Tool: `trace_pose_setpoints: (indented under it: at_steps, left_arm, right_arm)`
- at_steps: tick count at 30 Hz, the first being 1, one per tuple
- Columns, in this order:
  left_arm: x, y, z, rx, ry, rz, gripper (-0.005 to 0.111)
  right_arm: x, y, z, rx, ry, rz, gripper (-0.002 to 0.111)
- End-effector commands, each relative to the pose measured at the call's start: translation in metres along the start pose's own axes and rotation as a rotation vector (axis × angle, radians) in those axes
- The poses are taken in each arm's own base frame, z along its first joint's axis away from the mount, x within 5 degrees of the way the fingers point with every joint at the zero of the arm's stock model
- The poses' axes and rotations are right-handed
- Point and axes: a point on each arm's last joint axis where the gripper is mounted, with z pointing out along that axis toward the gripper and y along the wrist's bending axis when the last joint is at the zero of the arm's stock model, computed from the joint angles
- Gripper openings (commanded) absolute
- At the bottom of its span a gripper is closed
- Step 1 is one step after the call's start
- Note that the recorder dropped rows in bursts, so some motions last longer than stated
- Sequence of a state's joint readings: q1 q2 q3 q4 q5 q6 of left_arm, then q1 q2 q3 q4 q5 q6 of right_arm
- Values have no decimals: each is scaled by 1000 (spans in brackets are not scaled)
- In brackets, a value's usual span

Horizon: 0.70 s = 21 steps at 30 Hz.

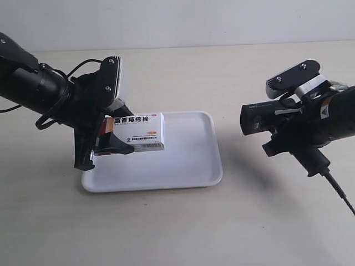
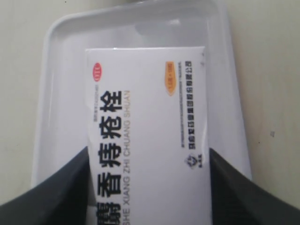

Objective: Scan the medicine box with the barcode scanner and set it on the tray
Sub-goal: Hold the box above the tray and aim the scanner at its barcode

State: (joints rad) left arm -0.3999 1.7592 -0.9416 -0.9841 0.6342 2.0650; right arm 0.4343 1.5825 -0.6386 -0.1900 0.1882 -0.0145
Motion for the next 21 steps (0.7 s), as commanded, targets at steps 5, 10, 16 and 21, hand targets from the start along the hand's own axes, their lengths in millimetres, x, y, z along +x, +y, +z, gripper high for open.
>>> trace_pose_setpoints:
  at_steps: [5,10,16,21]
  left_arm:
    - [1,3,-1,-23,8,-6,0]
    - [1,3,-1,-27,12,-21,0]
    - [3,5,0,-52,23,-46,0]
    - [13,10,22,-48,9,-148,0]
  right_arm:
    - [-5,-5,-53,31,-75,42,0]
    - [-3,-5,-55,31,-53,43,0]
    - [-11,-4,-32,18,-117,62,0]
    - [-14,-10,13,8,-68,130,0]
